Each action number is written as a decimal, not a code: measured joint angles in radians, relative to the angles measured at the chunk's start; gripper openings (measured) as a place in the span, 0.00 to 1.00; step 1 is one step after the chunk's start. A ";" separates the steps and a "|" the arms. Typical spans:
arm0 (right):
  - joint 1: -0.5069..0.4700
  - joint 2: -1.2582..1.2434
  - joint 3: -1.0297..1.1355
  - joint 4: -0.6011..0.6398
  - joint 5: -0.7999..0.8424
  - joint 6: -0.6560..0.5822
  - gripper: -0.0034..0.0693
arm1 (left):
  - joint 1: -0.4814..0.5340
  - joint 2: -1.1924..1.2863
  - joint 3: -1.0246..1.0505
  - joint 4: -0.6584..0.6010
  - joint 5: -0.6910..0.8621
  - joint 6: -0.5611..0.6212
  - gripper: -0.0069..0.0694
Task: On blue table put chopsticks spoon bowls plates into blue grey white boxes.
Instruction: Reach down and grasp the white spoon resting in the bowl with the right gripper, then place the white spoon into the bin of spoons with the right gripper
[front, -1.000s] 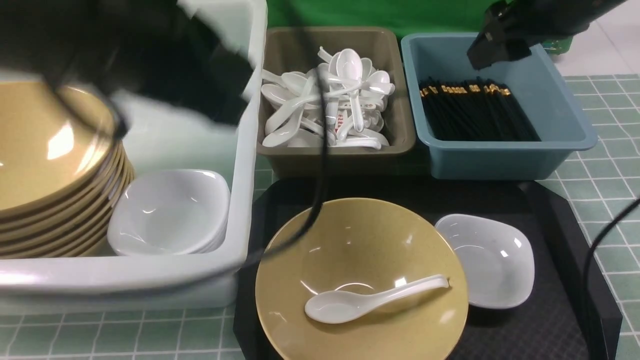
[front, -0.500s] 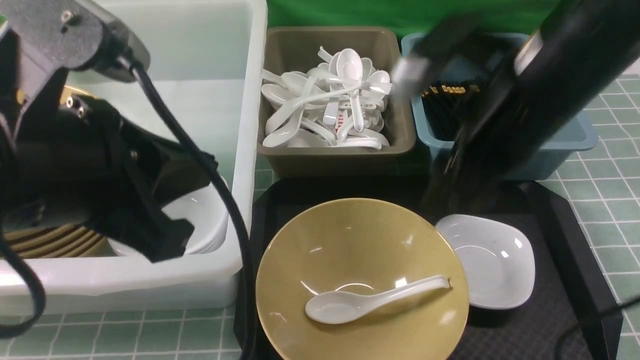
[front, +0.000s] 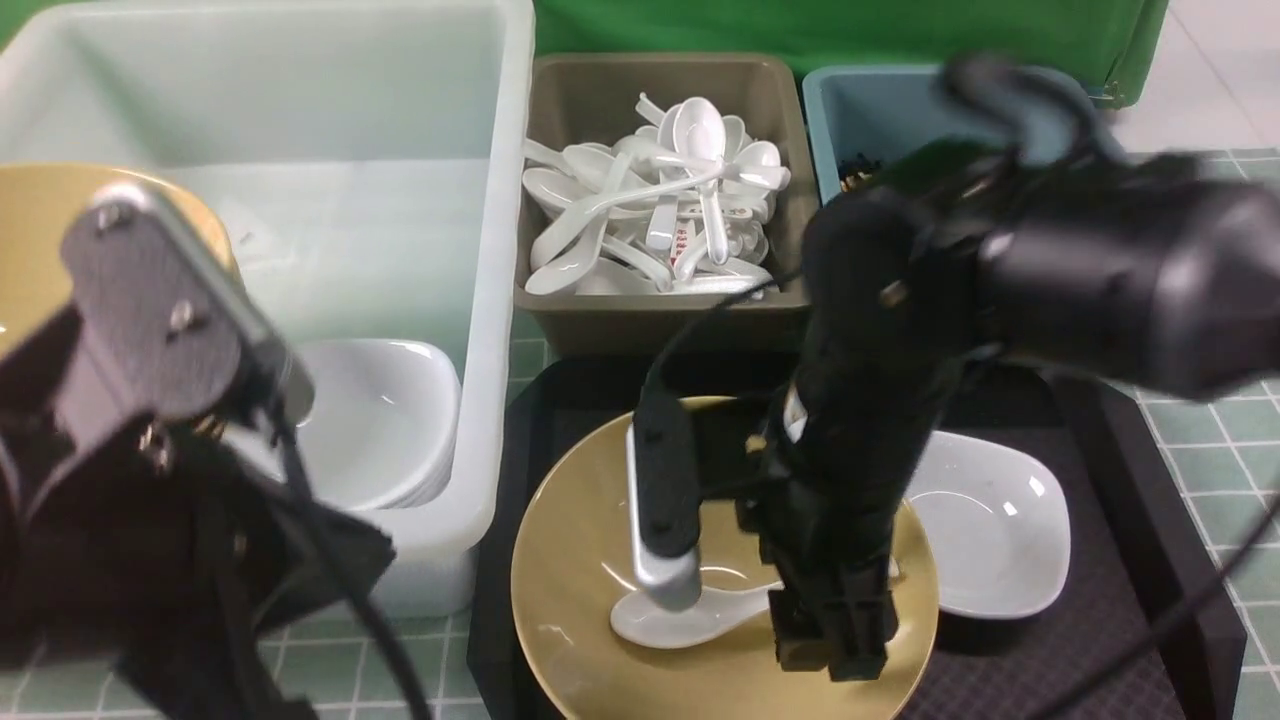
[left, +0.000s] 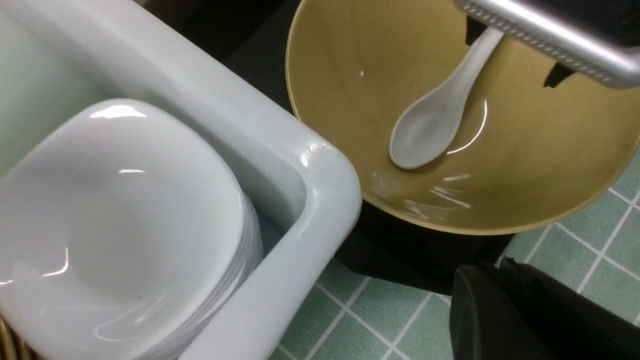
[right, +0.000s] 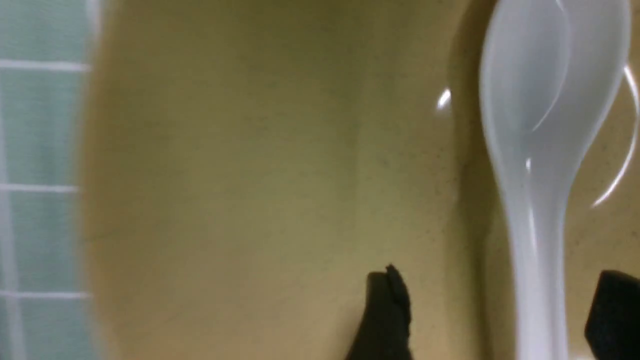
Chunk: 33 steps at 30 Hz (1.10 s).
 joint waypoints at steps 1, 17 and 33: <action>0.000 0.019 0.001 -0.014 -0.016 0.000 0.79 | 0.000 -0.010 0.014 0.000 -0.009 0.001 0.07; 0.000 0.091 -0.054 -0.036 -0.023 0.016 0.28 | 0.000 -0.028 0.152 0.117 -0.222 -0.195 0.07; -0.185 0.082 -0.525 -0.040 -0.243 0.380 0.28 | 0.212 0.209 -0.166 0.197 -0.235 -0.383 0.07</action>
